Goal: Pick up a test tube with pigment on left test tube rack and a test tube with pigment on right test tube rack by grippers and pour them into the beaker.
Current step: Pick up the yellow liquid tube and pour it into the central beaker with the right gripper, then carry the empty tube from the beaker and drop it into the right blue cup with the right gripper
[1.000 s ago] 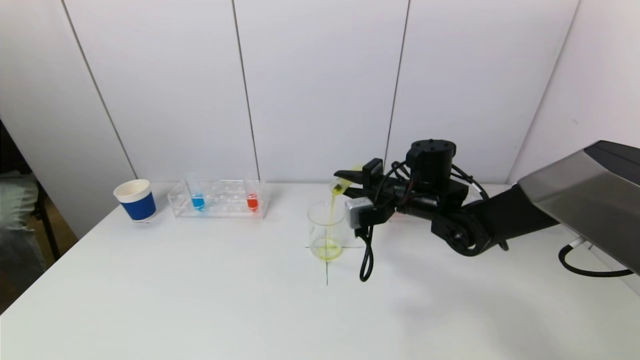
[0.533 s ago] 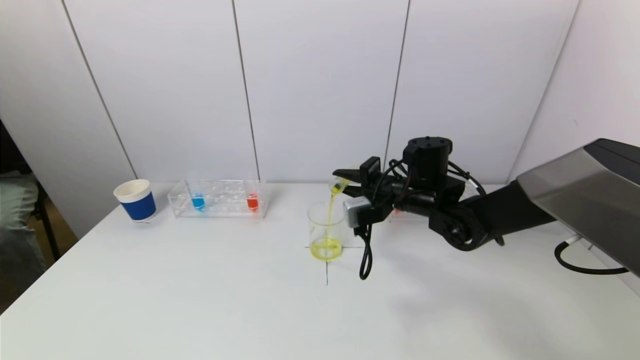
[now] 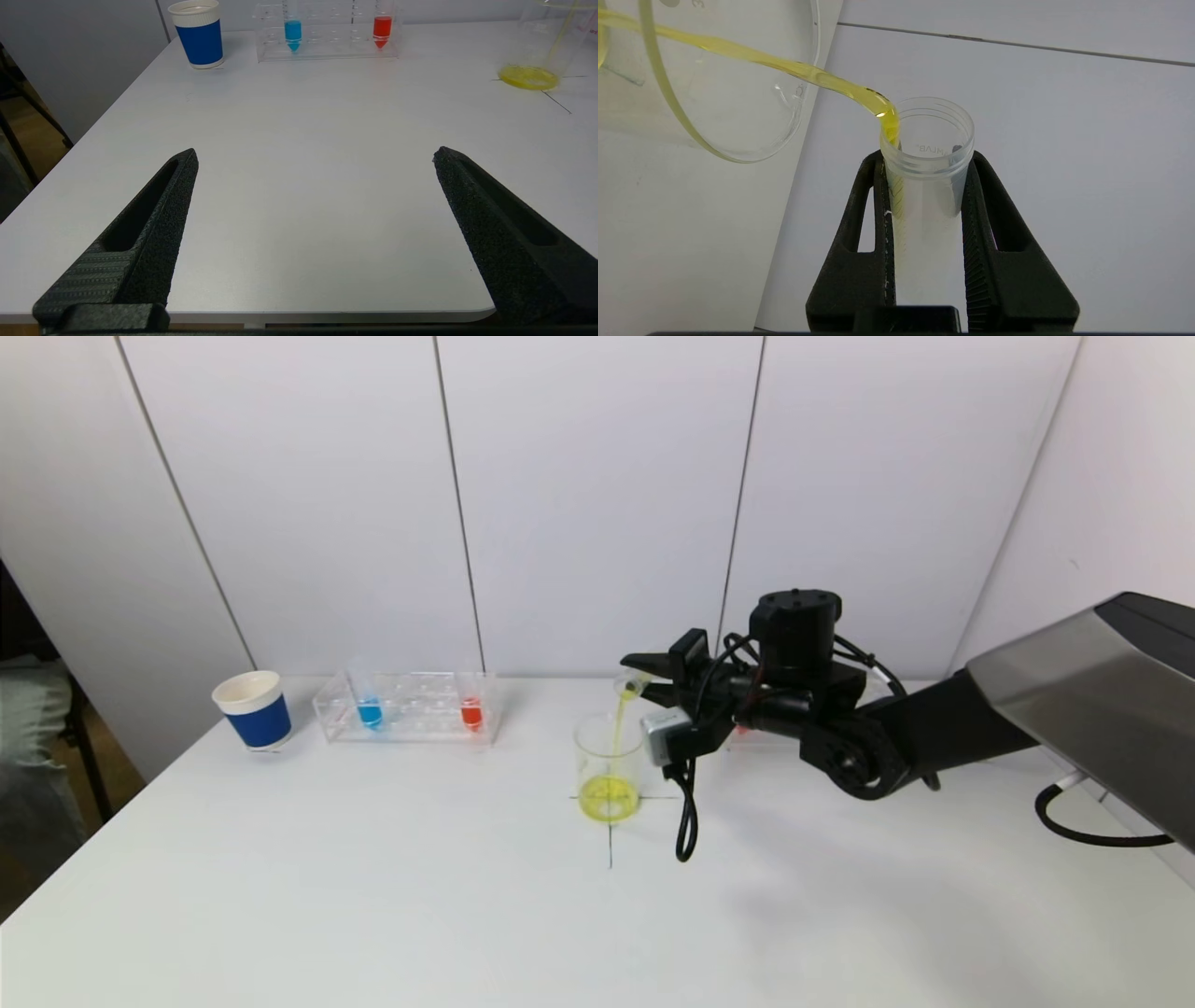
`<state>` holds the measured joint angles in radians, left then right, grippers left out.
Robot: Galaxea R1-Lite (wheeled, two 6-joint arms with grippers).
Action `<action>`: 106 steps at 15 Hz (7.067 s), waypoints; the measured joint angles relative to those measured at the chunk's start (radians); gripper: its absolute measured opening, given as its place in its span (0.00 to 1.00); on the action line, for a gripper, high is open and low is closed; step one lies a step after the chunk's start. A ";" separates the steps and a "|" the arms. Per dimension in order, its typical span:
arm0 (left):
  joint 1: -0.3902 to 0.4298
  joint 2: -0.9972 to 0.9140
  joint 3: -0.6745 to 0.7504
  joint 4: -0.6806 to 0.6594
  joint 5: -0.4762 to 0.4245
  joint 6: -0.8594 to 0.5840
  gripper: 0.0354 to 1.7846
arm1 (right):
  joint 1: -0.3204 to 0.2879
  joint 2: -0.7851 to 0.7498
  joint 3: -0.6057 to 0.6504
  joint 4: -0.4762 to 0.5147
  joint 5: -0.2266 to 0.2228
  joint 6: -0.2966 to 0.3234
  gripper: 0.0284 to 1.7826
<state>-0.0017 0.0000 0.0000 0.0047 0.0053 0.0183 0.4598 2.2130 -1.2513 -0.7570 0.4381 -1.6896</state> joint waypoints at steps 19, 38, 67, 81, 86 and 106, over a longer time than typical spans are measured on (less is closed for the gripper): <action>0.000 0.000 0.000 0.000 0.000 0.000 0.99 | 0.013 -0.004 -0.062 0.141 -0.001 -0.210 0.25; 0.000 0.000 0.000 0.000 0.000 0.000 0.99 | 0.031 -0.033 -0.104 0.025 -0.090 0.603 0.25; 0.000 0.000 0.000 0.000 0.000 0.000 0.99 | -0.441 -0.349 -0.245 0.393 -0.417 1.603 0.25; 0.000 0.000 0.000 0.000 0.000 0.000 0.99 | -0.766 -0.189 -0.203 0.362 -0.295 1.663 0.25; 0.000 0.000 0.000 0.000 0.000 0.000 0.99 | -0.779 -0.136 -0.110 0.195 -0.286 1.660 0.25; 0.000 0.000 0.000 0.000 0.000 0.000 0.99 | -0.793 -0.030 0.077 0.018 -0.270 1.695 0.25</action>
<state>-0.0017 0.0000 0.0000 0.0043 0.0053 0.0181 -0.3328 2.1832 -1.1743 -0.7394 0.1683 0.0057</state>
